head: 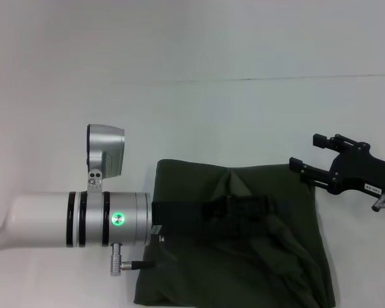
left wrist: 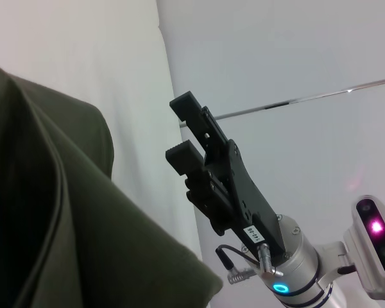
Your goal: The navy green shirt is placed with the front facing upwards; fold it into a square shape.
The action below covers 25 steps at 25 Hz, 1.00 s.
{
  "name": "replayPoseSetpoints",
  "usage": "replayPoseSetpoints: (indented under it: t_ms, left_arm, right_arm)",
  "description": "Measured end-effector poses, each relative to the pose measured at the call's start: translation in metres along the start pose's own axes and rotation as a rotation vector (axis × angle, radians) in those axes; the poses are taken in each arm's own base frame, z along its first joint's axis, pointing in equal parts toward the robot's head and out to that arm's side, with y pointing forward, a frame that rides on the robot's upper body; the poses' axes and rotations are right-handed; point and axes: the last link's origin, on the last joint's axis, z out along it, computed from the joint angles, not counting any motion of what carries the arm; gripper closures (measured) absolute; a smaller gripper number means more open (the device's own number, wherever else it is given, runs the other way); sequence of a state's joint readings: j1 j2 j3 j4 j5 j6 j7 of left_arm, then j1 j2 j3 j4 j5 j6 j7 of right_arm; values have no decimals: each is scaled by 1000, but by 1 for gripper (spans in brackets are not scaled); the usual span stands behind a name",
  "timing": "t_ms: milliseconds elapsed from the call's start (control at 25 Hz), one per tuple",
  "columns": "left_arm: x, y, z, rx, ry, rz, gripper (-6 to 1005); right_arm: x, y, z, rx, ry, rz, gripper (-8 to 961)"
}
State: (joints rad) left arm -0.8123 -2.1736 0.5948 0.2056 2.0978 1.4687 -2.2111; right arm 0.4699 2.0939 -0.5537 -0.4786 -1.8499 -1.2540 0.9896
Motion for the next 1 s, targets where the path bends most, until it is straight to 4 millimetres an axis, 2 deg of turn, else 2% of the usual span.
replayPoseSetpoints:
  t_ms: [120, 240, 400, 520, 640, 720, 1000]
  left_arm:
    - [7, 6, -9, -36, 26, 36, 161]
    - [16, 19, -32, -112, 108, 151, 96]
    - [20, 26, -72, -135, 177, 285, 30]
    - [15, 27, -103, -114, 163, 383, 35]
    - [5, 26, -127, -63, 115, 501, 40]
    - [0, 21, -136, -19, 102, 549, 52]
    - [-12, 9, -141, 65, -3, 582, 70]
  right_arm:
    - [-2, 3, -5, -10, -40, 21, 150]
    - [-8, 9, -11, -46, -100, 43, 152]
    - [-23, 16, -20, -150, -153, 111, 156]
    - [-41, 15, -25, -222, -140, 201, 158]
    - [-64, 10, -25, -280, -68, 271, 159]
    - [-85, 8, -19, -321, 30, 288, 159]
    - [-151, 17, 10, -345, 427, 298, 161]
